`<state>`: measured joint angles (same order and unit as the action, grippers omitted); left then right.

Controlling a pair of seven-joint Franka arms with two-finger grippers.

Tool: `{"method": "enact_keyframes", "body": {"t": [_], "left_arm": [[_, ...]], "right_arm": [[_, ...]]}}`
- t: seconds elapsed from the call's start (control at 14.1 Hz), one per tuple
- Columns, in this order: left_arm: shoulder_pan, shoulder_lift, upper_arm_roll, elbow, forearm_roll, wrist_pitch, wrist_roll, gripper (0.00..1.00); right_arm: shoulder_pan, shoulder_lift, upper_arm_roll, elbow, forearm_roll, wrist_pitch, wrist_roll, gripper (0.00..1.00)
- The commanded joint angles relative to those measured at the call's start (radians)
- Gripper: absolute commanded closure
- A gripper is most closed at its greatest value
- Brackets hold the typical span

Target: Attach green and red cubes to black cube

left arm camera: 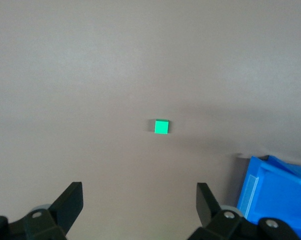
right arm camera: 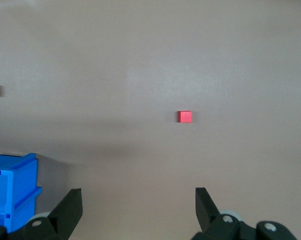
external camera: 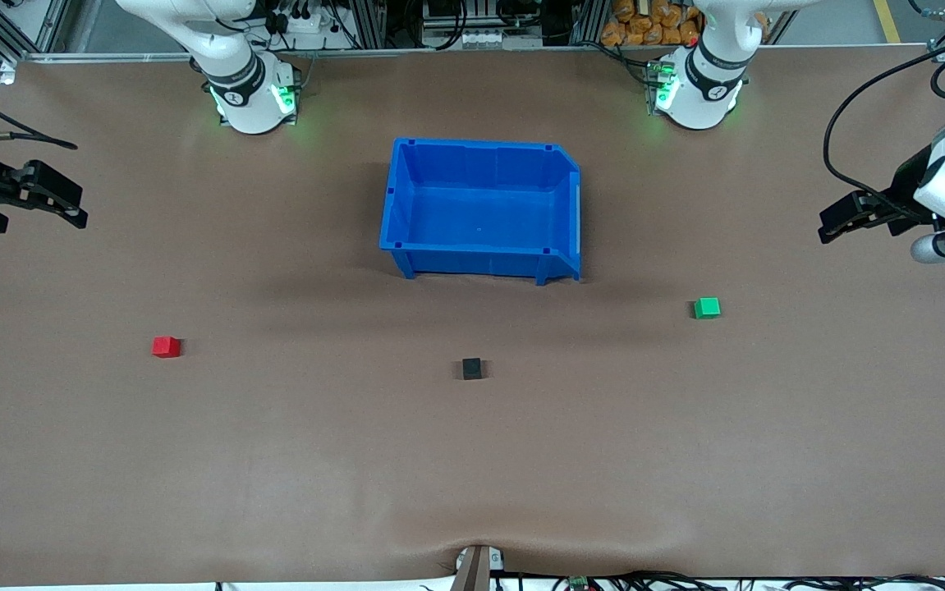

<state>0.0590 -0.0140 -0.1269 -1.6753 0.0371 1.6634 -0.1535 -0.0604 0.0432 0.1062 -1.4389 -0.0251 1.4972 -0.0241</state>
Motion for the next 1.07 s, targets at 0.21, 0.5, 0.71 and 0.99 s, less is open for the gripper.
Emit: {"method": "enact_keyframes", "body": {"t": [0.21, 0.5, 0.71, 0.99], "left_arm": [[-0.001, 0.008, -0.002, 0.046, 0.026, -0.047, 0.017, 0.00], [0.008, 0.029, -0.003, 0.045, 0.023, -0.070, 0.005, 0.00], [0.004, 0.045, -0.003, 0.025, 0.024, -0.074, -0.056, 0.00], [-0.001, 0.092, -0.011, -0.032, 0.020, -0.007, -0.101, 0.00]], "right_arm": [[-0.013, 0.006, 0.009, 0.011, -0.003, -0.002, 0.010, 0.00], [-0.010, 0.027, 0.009, 0.012, -0.019, 0.001, 0.010, 0.00], [-0.015, 0.093, 0.007, 0.014, -0.033, 0.001, 0.007, 0.00], [-0.019, 0.173, 0.007, 0.023, -0.058, 0.011, 0.009, 0.00]]}}
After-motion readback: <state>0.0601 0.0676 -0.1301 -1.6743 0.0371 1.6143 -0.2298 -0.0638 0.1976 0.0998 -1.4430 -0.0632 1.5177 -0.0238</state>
